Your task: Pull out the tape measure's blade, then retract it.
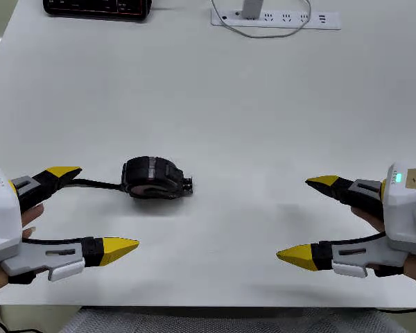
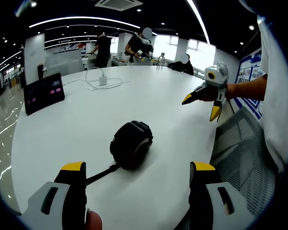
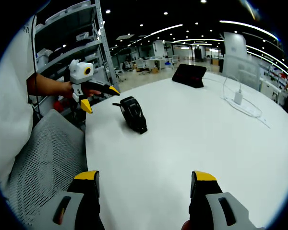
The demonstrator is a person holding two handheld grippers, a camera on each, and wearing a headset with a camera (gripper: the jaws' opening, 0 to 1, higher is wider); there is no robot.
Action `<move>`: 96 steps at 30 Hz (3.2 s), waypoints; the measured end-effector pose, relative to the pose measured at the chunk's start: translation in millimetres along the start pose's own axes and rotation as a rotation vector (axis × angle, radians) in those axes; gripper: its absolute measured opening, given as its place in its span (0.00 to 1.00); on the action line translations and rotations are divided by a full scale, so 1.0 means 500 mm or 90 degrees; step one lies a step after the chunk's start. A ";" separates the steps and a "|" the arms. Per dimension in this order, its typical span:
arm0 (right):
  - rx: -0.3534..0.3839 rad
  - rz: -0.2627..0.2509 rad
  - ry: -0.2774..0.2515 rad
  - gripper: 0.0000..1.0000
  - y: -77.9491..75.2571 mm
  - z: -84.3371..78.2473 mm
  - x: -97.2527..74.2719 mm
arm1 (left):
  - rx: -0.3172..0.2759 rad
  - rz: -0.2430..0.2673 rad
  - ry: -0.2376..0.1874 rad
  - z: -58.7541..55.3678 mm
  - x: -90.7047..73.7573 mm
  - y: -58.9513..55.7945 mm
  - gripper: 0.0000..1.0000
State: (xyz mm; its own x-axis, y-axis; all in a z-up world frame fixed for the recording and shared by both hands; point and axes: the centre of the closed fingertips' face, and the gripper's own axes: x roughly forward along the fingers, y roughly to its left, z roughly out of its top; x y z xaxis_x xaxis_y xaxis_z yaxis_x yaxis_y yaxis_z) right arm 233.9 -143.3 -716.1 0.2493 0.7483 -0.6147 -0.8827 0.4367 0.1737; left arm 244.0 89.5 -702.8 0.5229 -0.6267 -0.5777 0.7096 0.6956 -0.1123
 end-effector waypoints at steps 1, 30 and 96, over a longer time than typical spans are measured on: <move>-0.001 0.000 0.000 0.76 -0.001 0.000 0.000 | 0.001 0.000 0.000 0.000 0.000 0.000 0.86; -0.049 0.043 0.007 0.76 -0.028 0.034 0.052 | 0.065 -0.060 0.018 0.026 0.038 0.001 0.89; -0.155 0.145 0.077 0.72 -0.020 0.056 0.176 | 0.260 -0.153 0.202 -0.013 0.140 0.036 0.35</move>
State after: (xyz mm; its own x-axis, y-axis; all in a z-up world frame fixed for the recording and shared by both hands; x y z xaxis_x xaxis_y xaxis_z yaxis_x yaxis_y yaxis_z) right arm 275.9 -67.7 -750.3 -0.0010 0.7419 -0.6705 -0.9829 0.1228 0.1373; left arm 290.4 60.4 -750.5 0.2010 -0.5702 -0.7965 0.9491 0.3148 0.0141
